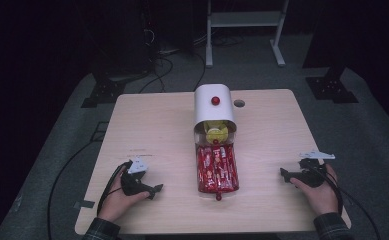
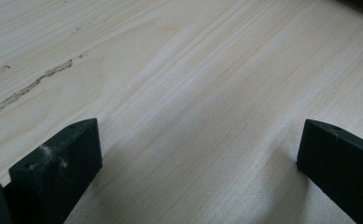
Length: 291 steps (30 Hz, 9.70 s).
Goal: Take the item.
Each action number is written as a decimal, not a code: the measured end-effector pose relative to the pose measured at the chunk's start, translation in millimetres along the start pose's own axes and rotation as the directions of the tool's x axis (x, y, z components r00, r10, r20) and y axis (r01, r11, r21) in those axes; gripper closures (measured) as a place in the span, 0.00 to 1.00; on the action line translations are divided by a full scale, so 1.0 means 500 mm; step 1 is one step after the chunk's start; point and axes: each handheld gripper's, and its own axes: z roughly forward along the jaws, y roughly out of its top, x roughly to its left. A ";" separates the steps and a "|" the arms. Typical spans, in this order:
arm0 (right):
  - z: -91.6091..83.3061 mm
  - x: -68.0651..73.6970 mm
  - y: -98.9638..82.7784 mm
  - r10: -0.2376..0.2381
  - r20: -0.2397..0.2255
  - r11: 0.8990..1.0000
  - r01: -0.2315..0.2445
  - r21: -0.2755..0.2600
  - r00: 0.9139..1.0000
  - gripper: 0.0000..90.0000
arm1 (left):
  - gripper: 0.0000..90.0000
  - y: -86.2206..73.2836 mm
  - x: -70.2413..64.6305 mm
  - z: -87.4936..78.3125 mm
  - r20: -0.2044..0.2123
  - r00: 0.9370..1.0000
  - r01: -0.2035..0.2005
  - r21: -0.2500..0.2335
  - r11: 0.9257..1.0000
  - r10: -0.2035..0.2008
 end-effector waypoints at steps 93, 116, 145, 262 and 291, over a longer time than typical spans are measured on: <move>-0.081 0.067 0.072 -0.127 -0.146 0.987 0.111 -0.119 0.981 0.35 | 0.00 0.000 0.000 -0.001 -0.001 1.000 -0.002 0.005 1.000 0.002; -0.102 0.100 0.092 -0.168 -0.190 0.978 0.140 -0.154 0.967 0.34 | 0.00 0.000 0.000 -0.001 -0.002 1.000 0.000 0.005 1.000 0.000; -0.103 0.150 0.127 -0.226 -0.233 0.965 0.185 -0.187 0.946 0.34 | 0.00 0.000 -0.001 0.000 -0.003 1.000 0.001 0.001 1.000 -0.001; -0.026 0.376 0.169 -0.395 -0.444 0.919 0.345 -0.192 0.804 0.42 | 0.00 0.000 -0.001 0.000 -0.003 1.000 0.004 0.001 1.000 -0.004; -0.016 0.390 0.158 -0.439 -0.396 0.899 0.390 -0.202 0.806 0.64 | 0.00 0.000 0.000 0.000 -0.003 1.000 0.001 0.001 1.000 -0.001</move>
